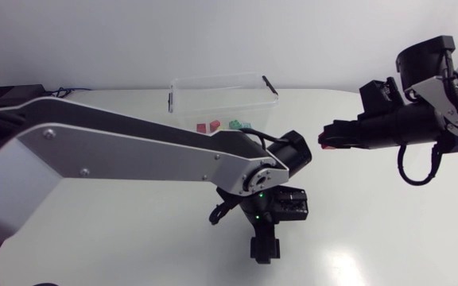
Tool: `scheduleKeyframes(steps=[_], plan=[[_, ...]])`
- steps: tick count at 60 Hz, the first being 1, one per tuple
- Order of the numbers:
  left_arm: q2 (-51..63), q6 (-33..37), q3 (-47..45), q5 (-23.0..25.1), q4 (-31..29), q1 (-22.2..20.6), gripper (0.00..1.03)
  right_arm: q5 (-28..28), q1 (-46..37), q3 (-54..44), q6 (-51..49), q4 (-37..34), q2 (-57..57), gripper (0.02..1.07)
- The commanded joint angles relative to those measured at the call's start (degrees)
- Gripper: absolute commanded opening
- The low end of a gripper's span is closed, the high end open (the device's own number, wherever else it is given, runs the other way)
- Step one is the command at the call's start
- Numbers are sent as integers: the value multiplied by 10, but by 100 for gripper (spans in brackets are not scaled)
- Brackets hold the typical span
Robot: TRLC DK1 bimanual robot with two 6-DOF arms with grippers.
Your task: Place the duplo bricks in the container
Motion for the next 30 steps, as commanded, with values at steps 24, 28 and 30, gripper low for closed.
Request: scheduleKeyframes(steps=[24,28,30], plan=[[64,20,57,4,-38,-3,73,-12,-5,46,55,37,16,31],[63,20,58,3,-41,-2,73,-12,-2,50,57,37,16,31],[60,20,61,3,-44,-1,73,-12,0,51,57,37,16,31]])
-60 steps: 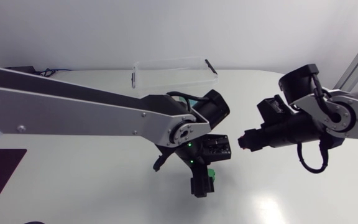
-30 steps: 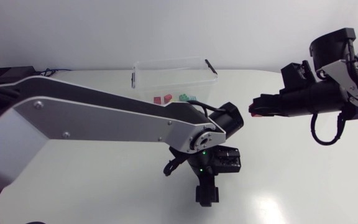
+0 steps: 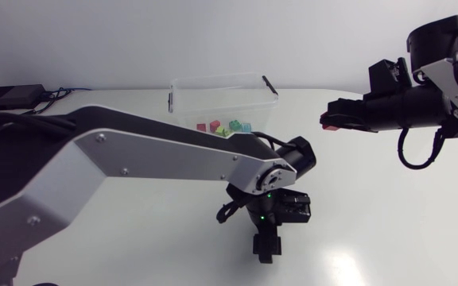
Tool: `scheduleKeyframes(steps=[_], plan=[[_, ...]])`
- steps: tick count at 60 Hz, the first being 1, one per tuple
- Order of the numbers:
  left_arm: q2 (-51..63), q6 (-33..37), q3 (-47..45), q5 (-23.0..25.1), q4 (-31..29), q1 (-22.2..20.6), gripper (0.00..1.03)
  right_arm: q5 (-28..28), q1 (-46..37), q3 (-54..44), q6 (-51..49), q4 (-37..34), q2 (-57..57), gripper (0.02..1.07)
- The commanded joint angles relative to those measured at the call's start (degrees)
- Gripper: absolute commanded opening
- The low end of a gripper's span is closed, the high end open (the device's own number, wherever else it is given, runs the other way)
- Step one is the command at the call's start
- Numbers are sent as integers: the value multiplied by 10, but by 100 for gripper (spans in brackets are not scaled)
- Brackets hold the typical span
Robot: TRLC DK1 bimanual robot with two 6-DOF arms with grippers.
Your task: Place the duplo bricks in the container
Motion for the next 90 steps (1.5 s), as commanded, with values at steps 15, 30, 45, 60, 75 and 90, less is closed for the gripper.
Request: scheduleKeyframes(steps=[15,30,45,60,75,90], plan=[[11,16,15,-4,-16,7,73,-2,9,15,19,7,8,31],[27,6,16,-15,-12,1,19,-1,18,37,28,10,22,31],[-35,0,-26,-14,-11,8,19,6,44,81,49,38,79,30],[-140,-13,-91,-15,-4,28,19,35,86,149,59,50,154,30],[-227,-19,-123,-15,7,80,19,69,125,230,60,49,231,30],[-287,-44,-130,-15,62,146,19,99,152,322,58,44,322,30]])
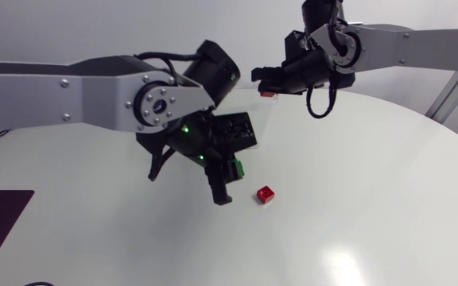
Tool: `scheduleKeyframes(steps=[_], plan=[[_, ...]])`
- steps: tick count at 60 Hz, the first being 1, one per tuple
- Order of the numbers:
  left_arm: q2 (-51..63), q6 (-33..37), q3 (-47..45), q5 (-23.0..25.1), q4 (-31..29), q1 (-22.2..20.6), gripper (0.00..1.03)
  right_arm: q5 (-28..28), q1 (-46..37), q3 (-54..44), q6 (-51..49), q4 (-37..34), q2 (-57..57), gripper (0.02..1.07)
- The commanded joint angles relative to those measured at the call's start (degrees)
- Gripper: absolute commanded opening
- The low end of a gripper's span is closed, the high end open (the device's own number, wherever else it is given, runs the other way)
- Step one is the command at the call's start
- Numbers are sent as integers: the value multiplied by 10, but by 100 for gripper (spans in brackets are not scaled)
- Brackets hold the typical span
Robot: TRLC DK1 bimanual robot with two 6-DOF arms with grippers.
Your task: Place the duplo bricks in the container
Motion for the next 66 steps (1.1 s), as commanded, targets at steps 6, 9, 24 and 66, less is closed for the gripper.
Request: scheduleKeyframes(steps=[6,9,24,66], plan=[[-42,-31,-10,-2,46,40,19,21,17,69,7,-1,73,30],[-48,-37,-10,-6,58,47,19,23,19,89,7,-7,91,30],[-42,-103,9,-29,182,108,21,42,24,143,2,-21,136,90],[191,-209,211,-97,222,180,69,46,72,-195,-45,-42,-115,93]])
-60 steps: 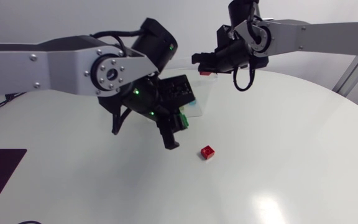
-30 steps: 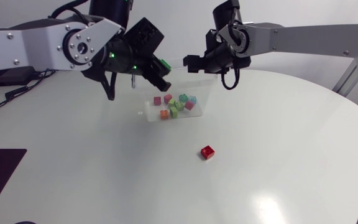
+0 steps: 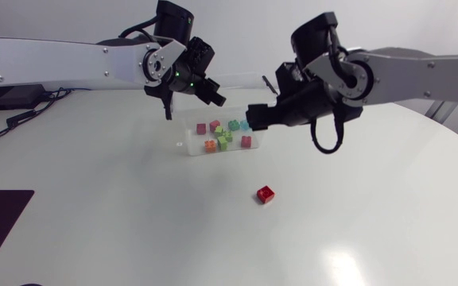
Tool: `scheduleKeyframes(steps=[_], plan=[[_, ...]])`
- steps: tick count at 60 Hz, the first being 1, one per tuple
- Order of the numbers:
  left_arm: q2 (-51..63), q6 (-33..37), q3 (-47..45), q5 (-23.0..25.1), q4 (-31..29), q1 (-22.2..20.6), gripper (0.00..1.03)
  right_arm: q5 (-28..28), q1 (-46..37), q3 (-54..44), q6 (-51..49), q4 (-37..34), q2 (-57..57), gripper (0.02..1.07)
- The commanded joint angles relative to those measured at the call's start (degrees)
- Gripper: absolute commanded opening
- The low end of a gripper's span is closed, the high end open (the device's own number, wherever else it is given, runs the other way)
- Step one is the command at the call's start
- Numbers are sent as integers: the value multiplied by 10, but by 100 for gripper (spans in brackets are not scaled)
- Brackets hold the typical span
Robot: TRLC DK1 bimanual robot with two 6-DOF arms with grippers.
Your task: Place the duplo bricks in the container
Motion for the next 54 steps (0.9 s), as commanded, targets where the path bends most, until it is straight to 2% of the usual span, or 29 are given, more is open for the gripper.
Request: scheduleKeyframes(steps=[1,7,11,25,48,54], plan=[[26,-25,37,-6,-16,7,73,2,10,-44,-13,-10,-8,94],[39,-33,58,-7,-39,13,91,6,17,-78,-20,-9,-6,93],[39,-38,58,-7,-42,16,98,10,21,-97,-23,-5,2,93],[5,-54,43,-8,-55,20,99,16,24,-126,-38,26,50,93],[-121,-58,-43,-13,-84,24,99,35,28,-143,-51,55,124,93],[-163,-59,-68,-14,-93,26,99,41,33,-146,-54,57,132,78]])
